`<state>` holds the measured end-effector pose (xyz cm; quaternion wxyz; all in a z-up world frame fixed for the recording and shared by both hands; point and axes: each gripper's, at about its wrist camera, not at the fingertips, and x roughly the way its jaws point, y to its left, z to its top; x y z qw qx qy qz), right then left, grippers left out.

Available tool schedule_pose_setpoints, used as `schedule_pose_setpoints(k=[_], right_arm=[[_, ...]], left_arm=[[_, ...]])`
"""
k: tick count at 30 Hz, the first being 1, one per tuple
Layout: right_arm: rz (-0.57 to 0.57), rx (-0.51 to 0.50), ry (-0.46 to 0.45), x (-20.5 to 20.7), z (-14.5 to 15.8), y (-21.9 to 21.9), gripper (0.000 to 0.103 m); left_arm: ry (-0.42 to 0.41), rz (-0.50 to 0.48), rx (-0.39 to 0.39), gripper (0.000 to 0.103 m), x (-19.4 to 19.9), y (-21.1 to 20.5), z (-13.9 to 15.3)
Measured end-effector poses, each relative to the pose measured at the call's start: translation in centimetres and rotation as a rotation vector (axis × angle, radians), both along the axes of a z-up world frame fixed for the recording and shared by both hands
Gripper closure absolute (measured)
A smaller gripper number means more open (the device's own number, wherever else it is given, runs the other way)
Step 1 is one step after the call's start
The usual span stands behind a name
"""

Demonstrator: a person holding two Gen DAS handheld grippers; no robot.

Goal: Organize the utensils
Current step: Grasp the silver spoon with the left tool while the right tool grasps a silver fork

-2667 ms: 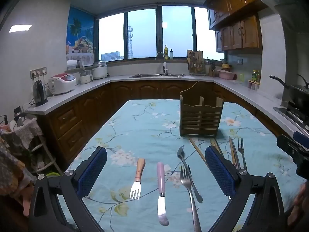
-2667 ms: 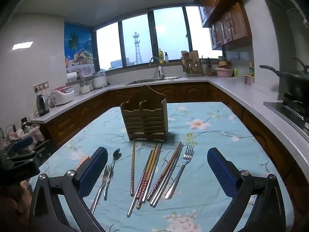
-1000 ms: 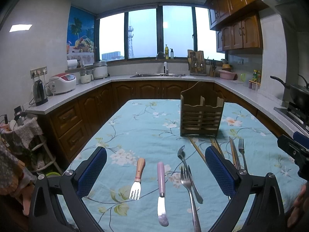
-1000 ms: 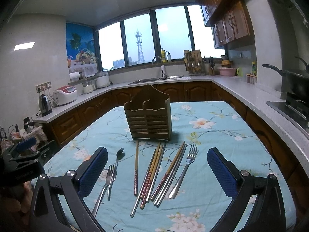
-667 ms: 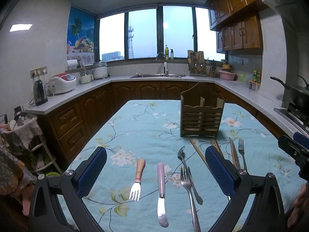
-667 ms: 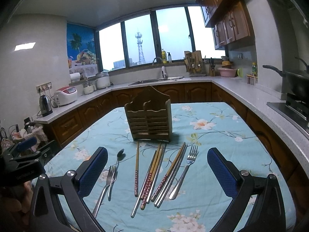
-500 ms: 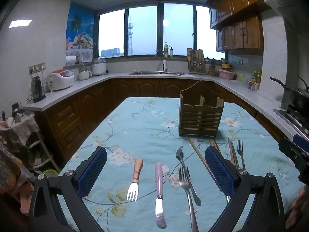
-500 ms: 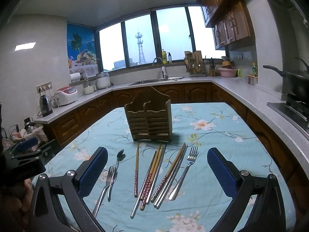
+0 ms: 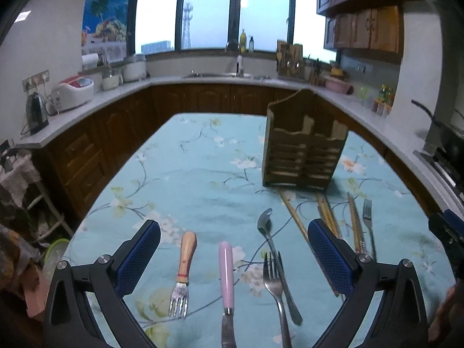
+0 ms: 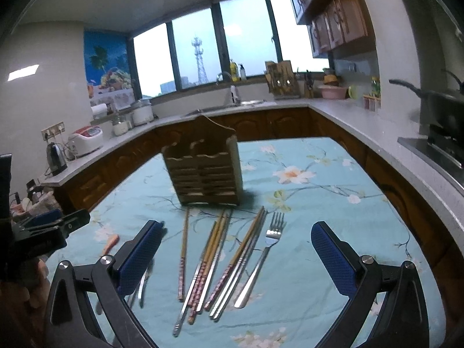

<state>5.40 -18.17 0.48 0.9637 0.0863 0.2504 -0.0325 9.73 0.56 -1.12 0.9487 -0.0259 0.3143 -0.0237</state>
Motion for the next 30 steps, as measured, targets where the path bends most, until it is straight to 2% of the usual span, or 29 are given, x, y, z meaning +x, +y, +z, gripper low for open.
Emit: schedule_pose_setpoints(k=[5, 9, 16, 19, 22, 25, 30], right_arm=[[-0.019, 0.03, 0.077, 2.4, -1.8, -1.7, 0.001], [-0.031, 0.053, 0.139, 4.3, -3.3, -2.8, 0.004], [-0.054, 0.099, 0.253, 7.7, -5.8, -4.6, 0.033], [-0.065, 0.123, 0.299, 9.5, -6.9, -5.6, 0.044], [-0.062, 0.14, 0.34, 11.0, -7.8, -6.3, 0.049], [-0.055, 0.15, 0.372, 12.3, -8.7, -6.8, 0.054], [-0.041, 0.161, 0.422, 14.2, -10.0, -7.5, 0.057]], left_arm=[[0.077, -0.009, 0.005, 0.004, 3.9, -0.2, -0.9], [0.117, -0.028, 0.004, 0.009, 5.5, -0.6, -1.5], [0.185, -0.077, 0.018, 0.017, 8.8, -1.5, -3.0], [0.238, -0.087, 0.005, 0.022, 10.8, -1.2, -4.1], [0.275, -0.085, 0.0, 0.026, 12.0, -0.9, -4.9], [0.306, -0.095, -0.011, 0.033, 13.1, -0.9, -5.6], [0.341, -0.129, 0.016, 0.044, 15.6, -2.1, -6.7]])
